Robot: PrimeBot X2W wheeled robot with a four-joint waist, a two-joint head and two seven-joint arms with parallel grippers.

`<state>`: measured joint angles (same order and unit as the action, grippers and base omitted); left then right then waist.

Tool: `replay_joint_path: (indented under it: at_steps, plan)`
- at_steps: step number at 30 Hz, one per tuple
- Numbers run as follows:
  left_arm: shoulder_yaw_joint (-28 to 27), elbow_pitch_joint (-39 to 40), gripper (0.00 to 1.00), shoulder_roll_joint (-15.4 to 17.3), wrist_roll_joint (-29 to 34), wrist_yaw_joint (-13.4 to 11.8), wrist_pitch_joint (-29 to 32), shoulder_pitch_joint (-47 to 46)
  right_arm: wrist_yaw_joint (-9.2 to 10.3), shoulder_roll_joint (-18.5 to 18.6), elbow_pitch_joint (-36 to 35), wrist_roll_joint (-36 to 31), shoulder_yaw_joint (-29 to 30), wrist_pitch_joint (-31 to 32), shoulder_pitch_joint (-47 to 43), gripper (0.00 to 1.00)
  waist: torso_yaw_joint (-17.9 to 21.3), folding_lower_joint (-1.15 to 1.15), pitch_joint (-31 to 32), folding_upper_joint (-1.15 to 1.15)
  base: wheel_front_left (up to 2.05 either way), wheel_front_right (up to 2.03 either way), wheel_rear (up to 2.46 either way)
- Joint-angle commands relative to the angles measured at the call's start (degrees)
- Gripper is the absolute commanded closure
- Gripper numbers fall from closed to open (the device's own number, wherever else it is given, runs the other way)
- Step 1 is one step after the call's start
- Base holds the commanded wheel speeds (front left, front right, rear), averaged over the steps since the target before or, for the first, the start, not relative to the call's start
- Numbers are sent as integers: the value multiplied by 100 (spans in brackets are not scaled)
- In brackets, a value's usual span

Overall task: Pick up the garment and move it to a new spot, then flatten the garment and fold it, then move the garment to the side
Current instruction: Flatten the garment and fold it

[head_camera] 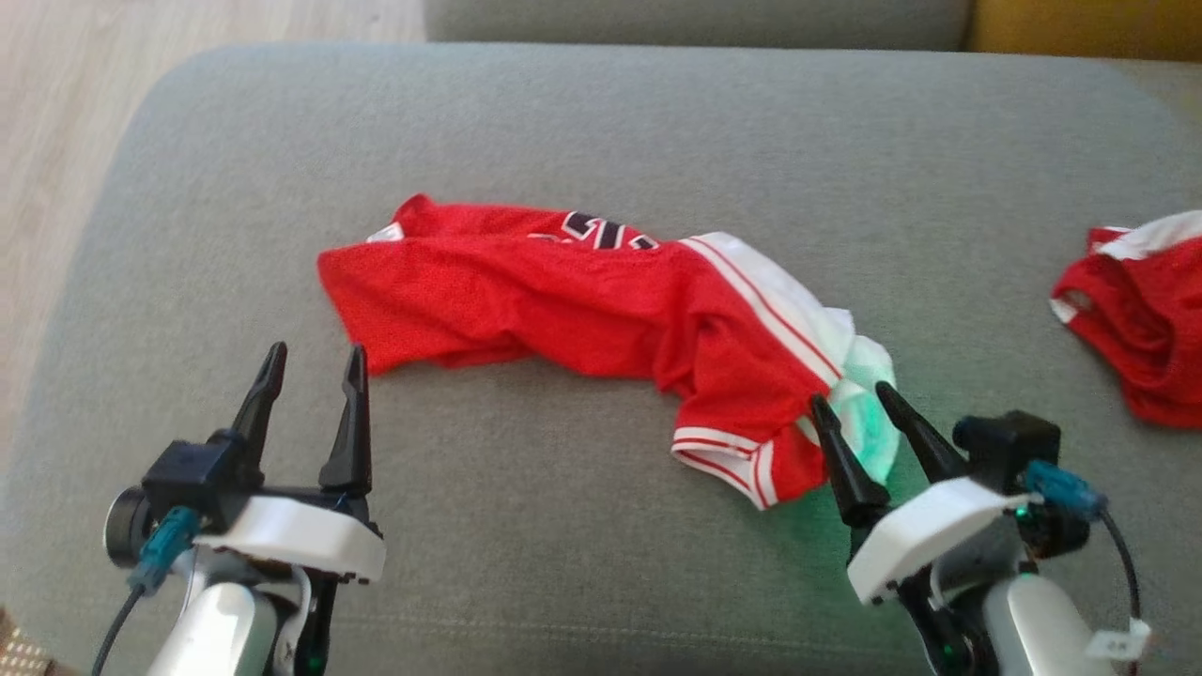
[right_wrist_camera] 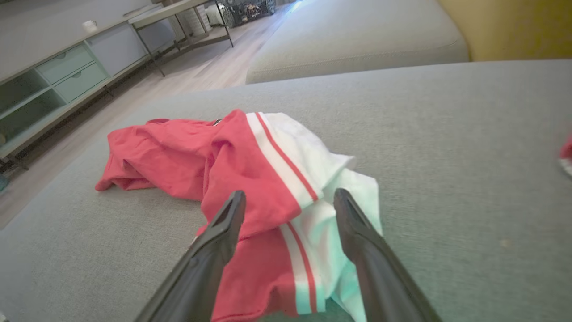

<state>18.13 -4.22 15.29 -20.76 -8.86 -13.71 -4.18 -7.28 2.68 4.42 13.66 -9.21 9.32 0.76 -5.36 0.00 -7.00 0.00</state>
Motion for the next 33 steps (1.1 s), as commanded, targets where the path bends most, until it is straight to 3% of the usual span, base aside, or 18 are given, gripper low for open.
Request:
replay_joint_path:
  at_steps: [1, 11, 12, 15, 20, 27, 33]
  plan:
    - [-176, 126, 0, 39, 35, 53, -43, -346, -21, 20, -79, 81, -160, 35, 326, 0, -174, 0, -159, 0, 0, 0, 0]
    - [-167, -26, 0, -108, 69, 138, -108, -606, -21, 29, 800, 294, 71, -10, 835, 3, -548, 0, -417, 0, 0, 0, 0]
    - [-171, -39, 0, -117, 76, 144, -111, -616, -21, 28, 853, 365, 88, -35, 880, 51, -560, 0, -423, 0, 0, 0, 0]
    - [-187, -61, 0, -148, 90, 163, -119, -639, -21, 46, 968, 488, 131, -84, 1011, 100, -583, 0, -452, 0, 0, 0, 0]
    - [-220, -72, 0, -178, 110, 186, -124, -664, -21, 147, 993, 487, 288, -213, 1190, 100, -559, 0, -483, 0, 0, 0, 0]
    - [-275, -52, 0, -219, 163, 266, -128, -714, -21, 693, 609, -87, 774, -487, 1847, 100, -370, 0, -502, 0, 0, 0, 0]
    - [-326, -51, 0, -255, 196, 314, -128, -704, -21, 977, -19, -439, 144, -493, 1742, 100, -245, 0, -518, 0, 0, 0, 0]
